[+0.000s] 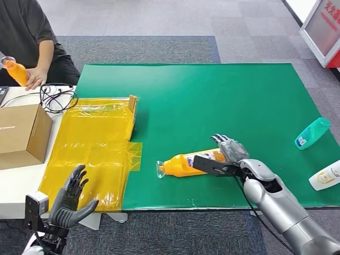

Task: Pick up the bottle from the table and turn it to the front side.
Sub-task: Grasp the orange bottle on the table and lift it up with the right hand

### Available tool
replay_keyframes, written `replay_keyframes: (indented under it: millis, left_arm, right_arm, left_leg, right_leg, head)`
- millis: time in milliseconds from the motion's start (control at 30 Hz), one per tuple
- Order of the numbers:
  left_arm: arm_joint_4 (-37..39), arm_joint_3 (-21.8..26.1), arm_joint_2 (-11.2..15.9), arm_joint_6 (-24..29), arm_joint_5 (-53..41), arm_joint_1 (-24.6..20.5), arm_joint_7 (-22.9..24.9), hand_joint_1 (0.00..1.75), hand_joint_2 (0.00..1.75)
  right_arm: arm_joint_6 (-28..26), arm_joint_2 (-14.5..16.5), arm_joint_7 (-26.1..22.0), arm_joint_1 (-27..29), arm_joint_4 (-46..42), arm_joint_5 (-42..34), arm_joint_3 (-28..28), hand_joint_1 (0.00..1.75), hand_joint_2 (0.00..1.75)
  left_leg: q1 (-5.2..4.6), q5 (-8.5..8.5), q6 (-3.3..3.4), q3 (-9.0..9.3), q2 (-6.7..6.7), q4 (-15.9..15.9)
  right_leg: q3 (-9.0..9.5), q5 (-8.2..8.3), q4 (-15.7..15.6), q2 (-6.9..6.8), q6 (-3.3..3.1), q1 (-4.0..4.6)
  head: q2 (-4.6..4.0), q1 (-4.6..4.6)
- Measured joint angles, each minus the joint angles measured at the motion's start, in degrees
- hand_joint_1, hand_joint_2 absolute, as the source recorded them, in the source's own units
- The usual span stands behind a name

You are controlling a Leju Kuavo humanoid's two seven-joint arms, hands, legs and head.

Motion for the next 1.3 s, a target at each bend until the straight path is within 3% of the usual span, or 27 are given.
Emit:
replay_keyframes:
  millis: [267, 300, 400, 433, 933, 1133, 1300]
  left_arm:
    - [0.8, -0.2, 0.3, 0.5, 0.2, -0.2, -0.5, 0.0, 1.75]
    - [0.9, -0.3, 0.3, 0.5, 0.2, -0.2, -0.6, 0.0, 1.75]
    - [1.2, -0.3, 0.5, 0.6, 0.2, -0.3, -0.6, 0.0, 1.75]
    - [1.2, -0.3, 0.5, 0.6, 0.2, -0.3, -0.7, 0.0, 1.75]
    - [1.6, -0.7, 1.0, 0.7, 0.9, -0.4, -0.8, 0.0, 1.75]
    - [0.8, -0.5, 0.5, -0.2, 2.0, 0.3, 0.6, 0.0, 1.75]
    - [-1.3, -0.5, -0.5, -1.0, 2.6, 0.9, 1.5, 0.0, 1.75]
  right_arm:
    - [0.8, 0.2, -0.2, -2.4, 5.4, -0.2, 3.1, 0.0, 1.75]
    - [0.9, 0.2, -0.2, -2.6, 6.0, -0.2, 3.5, 0.17, 1.75]
    - [1.0, 0.2, -0.2, -3.2, 7.7, -0.3, 4.4, 1.47, 1.75]
    - [1.0, 0.2, -0.2, -3.4, 8.1, -0.4, 4.6, 1.75, 1.75]
    - [-0.7, 0.0, 0.1, -4.1, 9.1, -2.3, 5.9, 1.75, 1.75]
    - [-5.0, 0.5, 1.6, 0.1, 1.6, -2.9, 3.5, 1.75, 1.75]
    - [-7.5, 2.9, 1.8, 4.1, -6.2, -4.4, -1.1, 1.75, 1.75]
  left_leg:
    - [0.0, 0.0, 0.0, 0.0, 0.0, 0.0]
    - [0.0, 0.0, 0.0, 0.0, 0.0, 0.0]
    - [0.0, 0.0, 0.0, 0.0, 0.0, 0.0]
    - [0.0, 0.0, 0.0, 0.0, 0.0, 0.0]
    - [0.0, 0.0, 0.0, 0.04, 0.01, 0.0]
    - [0.0, 0.0, -0.01, -0.06, 0.0, 0.0]
    - [0.0, 0.0, -0.01, -0.12, 0.0, 0.0]
  right_leg:
    - [-0.01, 0.0, 0.0, 0.0, 0.0, 0.0]
    - [-0.01, 0.0, 0.0, 0.0, 0.0, 0.0]
    - [-0.02, 0.0, 0.0, 0.0, 0.0, 0.0]
    - [-0.02, 0.0, 0.0, 0.0, 0.0, 0.0]
    - [-0.01, 0.0, 0.0, 0.01, 0.0, 0.01]
    - [-0.09, 0.0, 0.0, 0.0, 0.0, 0.01]
    - [-0.13, 0.0, 0.0, 0.0, 0.0, 0.01]
  head:
    - [0.0, 0.01]
    - [0.0, 0.0]
    - [0.0, -0.01]
    - [0.0, 0.0]
    - [0.0, 0.0]
    - [0.0, 0.0]
    - [0.0, -0.01]
